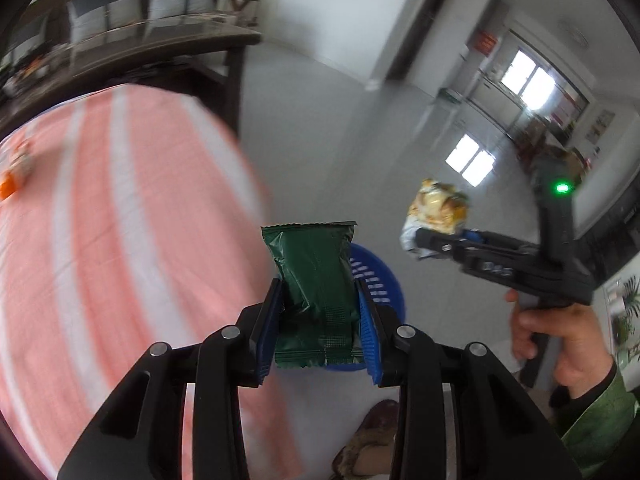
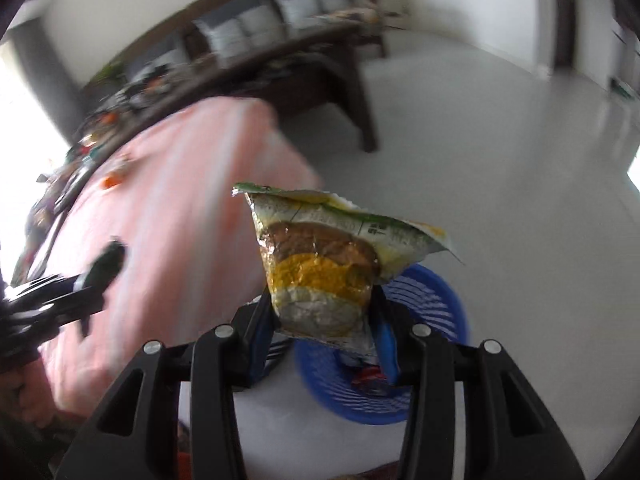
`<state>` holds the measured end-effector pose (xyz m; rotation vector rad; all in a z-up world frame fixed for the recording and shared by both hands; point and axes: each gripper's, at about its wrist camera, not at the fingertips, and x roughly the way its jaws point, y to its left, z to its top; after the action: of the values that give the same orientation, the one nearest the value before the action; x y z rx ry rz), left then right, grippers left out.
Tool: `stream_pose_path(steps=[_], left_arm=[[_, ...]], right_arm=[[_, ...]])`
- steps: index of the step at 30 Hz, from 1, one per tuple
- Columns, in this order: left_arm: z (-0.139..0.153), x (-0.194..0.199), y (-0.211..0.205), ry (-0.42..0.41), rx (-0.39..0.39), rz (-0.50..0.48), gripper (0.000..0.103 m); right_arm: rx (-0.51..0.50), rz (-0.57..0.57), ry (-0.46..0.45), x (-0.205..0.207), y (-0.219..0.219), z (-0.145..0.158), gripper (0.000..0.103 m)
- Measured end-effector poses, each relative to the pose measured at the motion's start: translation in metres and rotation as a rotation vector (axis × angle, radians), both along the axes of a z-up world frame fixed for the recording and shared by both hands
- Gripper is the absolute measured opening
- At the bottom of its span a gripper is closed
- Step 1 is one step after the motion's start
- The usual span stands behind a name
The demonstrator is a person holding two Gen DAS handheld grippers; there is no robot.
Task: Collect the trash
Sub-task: 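Carry the green packet and chip bag to the blue basket and release both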
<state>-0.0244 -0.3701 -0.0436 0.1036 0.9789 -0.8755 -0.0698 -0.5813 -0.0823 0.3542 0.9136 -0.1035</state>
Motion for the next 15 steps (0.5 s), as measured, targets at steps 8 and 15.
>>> stream_pose_path(steps=[8,15], left_arm=[[-0.043,0.006,-0.082,0.059,0.041,-0.064,0.037],[-0.086,0.024,-0.13,0.099,0.053,-0.061,0.05]], right_arm=[[0.149,-0.138,0.036,-0.012,-0.059,-0.049,0.042],[0.222,-0.178,0.042,-0.006,-0.078,-0.063,0.046]])
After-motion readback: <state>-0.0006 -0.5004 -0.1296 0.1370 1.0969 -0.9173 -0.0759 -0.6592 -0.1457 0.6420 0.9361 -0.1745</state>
